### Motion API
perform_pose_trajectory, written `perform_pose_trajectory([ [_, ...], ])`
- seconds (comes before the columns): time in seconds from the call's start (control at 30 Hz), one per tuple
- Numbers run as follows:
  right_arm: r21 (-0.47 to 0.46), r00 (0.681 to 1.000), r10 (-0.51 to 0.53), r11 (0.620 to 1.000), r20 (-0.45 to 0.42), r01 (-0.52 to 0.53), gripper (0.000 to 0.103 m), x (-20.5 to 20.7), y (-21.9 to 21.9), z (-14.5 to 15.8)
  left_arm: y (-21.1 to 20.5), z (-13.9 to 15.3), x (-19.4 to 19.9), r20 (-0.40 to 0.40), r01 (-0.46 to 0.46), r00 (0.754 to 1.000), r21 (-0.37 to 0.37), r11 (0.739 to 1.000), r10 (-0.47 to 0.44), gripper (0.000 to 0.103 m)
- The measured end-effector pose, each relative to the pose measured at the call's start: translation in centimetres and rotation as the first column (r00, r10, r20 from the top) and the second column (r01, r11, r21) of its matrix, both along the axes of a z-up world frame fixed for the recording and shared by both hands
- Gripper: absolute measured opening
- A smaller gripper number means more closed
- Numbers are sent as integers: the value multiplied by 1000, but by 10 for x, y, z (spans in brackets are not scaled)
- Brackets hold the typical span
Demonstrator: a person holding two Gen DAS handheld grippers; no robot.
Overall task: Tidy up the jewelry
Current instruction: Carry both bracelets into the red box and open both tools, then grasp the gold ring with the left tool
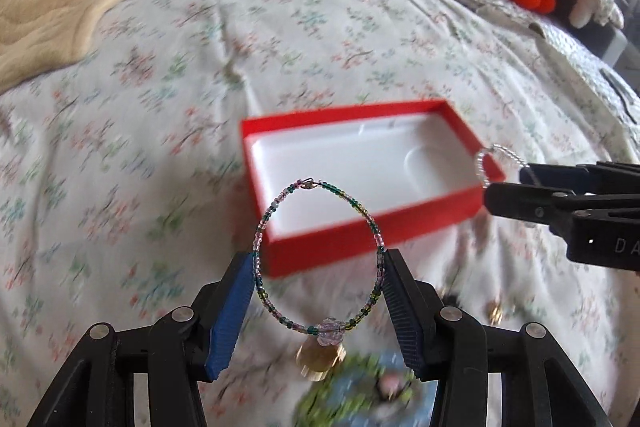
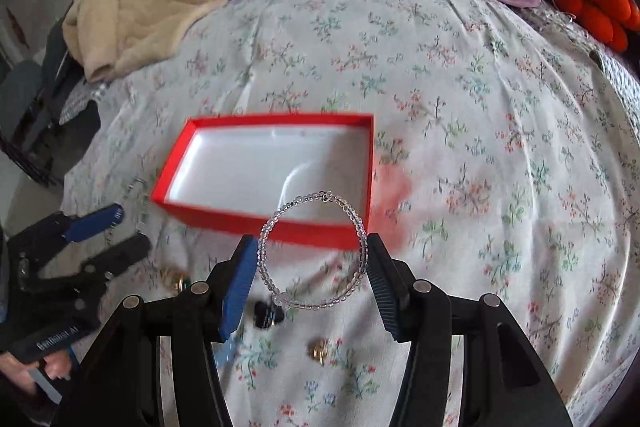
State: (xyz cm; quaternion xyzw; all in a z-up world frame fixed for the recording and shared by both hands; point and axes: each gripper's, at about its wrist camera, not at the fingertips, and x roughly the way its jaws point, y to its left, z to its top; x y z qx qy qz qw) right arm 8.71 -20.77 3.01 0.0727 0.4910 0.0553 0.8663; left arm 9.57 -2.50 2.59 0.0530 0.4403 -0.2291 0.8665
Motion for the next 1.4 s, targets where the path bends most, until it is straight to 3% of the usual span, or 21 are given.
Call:
perform_pose_trajectory([
  [0.17,12,999,25,1000,42,-26,57,20,-1,4,-19,-4,18,28,17,999,11,1000,-17,55],
  [0.5,21,998,59,998,38,-60,58,51,-4,-15,-31,-16,47,30,-1,1000,16,1000,1,56],
  [0.9,24,994,84,996,74,-86,61,55,-6,-14,-36,-21,51,38,12,999,36,999,-14,59],
  [1.4,37,993,62,997,97,-66,67,39,-14,4,-34,-5,33,83,22,996,73,997,-28,78],
])
